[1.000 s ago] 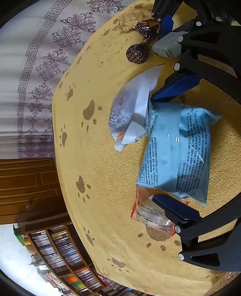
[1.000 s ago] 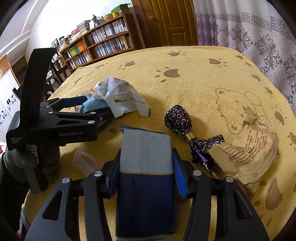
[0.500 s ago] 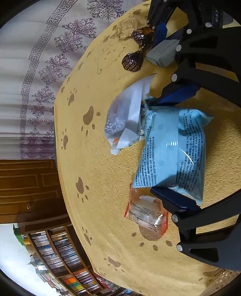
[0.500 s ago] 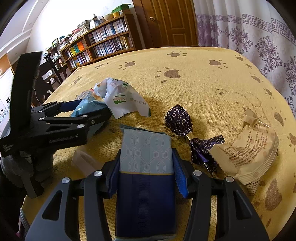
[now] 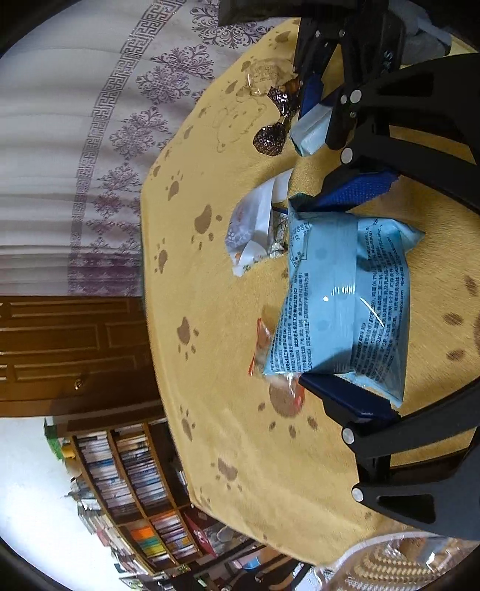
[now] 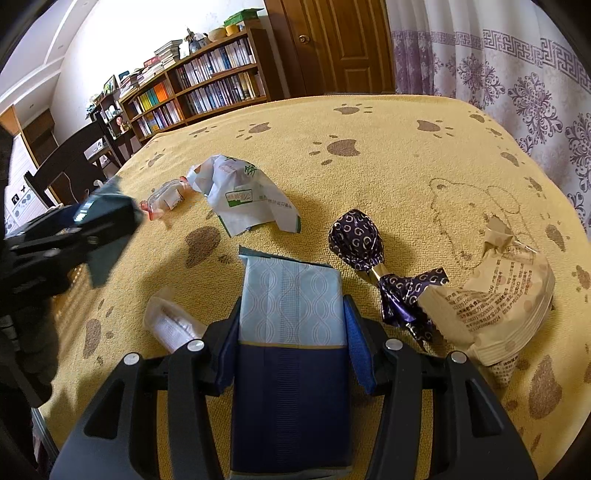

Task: Organize snacks
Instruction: 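Carry the light-blue bag into the basket with the left tool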

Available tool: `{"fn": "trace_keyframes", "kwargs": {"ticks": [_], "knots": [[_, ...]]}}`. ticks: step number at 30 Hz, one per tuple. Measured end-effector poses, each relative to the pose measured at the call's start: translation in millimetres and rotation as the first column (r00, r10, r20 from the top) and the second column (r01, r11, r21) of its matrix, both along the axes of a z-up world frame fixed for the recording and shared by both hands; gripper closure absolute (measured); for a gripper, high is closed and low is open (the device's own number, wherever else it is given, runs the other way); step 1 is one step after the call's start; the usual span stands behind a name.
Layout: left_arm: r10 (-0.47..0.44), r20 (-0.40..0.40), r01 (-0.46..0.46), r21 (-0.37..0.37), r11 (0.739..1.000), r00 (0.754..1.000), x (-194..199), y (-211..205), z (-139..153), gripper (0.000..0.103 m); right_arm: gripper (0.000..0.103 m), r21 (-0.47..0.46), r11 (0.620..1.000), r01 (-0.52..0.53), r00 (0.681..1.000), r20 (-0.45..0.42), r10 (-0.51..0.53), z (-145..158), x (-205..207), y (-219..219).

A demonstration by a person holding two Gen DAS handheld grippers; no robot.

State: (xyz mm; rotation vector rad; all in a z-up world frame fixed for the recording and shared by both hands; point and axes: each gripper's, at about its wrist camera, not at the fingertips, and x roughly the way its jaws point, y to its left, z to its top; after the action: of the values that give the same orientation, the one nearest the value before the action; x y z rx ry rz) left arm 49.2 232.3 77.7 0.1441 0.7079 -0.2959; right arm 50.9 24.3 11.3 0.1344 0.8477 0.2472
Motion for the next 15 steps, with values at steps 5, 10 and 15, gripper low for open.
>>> {"fn": "trace_keyframes", "kwargs": {"ticks": [5, 10, 15], "knots": [[0.041, 0.045, -0.041, -0.014, 0.999, 0.998, -19, 21, 22, 0.019, 0.052, -0.003, 1.0, 0.003, 1.0, 0.002, -0.003, 0, 1, -1], [0.088, 0.084, -0.086, -0.019, 0.996, 0.993, -36, 42, 39, 0.019, 0.053, 0.005, 1.0, 0.009, 1.0, -0.001, -0.009, 0, -2, -3], [0.149, 0.121, -0.148, -0.018, 0.989, 0.981, -52, 68, 53, 0.019, 0.053, 0.082, 0.997, 0.01, 1.0, -0.028, -0.008, 1, -4, -9]]}}
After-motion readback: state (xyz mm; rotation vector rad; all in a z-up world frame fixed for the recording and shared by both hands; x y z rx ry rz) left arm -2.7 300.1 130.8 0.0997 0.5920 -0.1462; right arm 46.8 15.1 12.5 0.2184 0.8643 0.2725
